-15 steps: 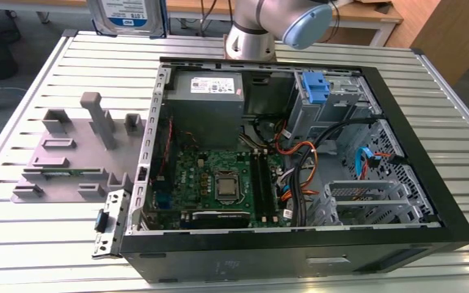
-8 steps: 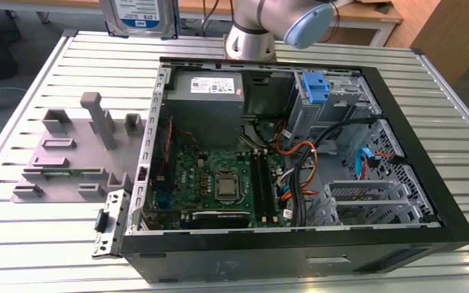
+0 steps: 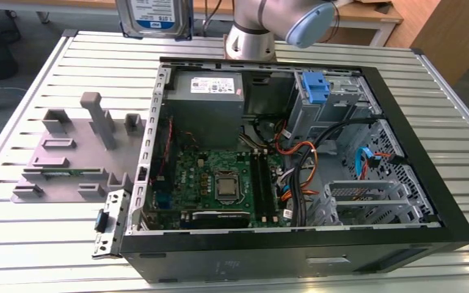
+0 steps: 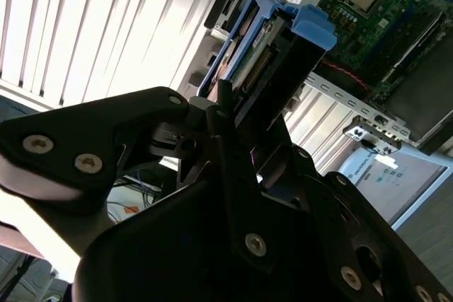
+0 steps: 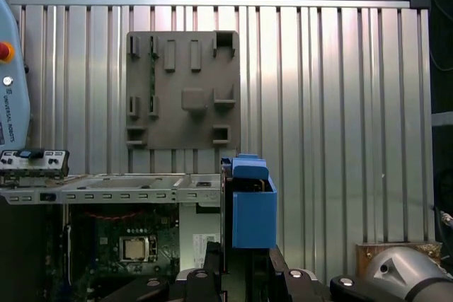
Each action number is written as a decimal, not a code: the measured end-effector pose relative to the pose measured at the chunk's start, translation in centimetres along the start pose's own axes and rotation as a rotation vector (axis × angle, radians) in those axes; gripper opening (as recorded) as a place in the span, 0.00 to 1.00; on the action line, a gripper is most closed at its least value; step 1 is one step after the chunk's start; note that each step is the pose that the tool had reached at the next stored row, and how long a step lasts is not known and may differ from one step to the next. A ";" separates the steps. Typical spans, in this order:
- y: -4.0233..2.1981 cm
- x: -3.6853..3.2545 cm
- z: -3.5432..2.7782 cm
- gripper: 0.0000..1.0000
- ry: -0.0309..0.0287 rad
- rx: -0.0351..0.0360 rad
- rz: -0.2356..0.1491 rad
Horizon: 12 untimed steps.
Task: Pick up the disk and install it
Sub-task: 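Pick up the disk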
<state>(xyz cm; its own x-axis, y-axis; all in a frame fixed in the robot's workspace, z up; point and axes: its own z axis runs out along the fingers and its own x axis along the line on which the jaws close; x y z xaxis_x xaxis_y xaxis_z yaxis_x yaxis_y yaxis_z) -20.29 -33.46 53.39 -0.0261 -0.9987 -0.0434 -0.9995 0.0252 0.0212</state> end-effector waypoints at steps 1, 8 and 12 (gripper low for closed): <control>-0.28 -0.01 0.01 0.35 0.0000 0.0000 0.000; -2.46 -0.06 0.05 0.35 0.0000 -0.0001 0.000; -3.72 -0.09 0.07 0.35 0.0000 0.0000 0.000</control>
<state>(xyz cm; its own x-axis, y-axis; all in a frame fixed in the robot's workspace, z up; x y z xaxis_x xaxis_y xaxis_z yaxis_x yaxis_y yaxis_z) -16.57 -33.46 53.24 -0.0261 -0.9987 -0.0434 -0.9995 0.0252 0.0212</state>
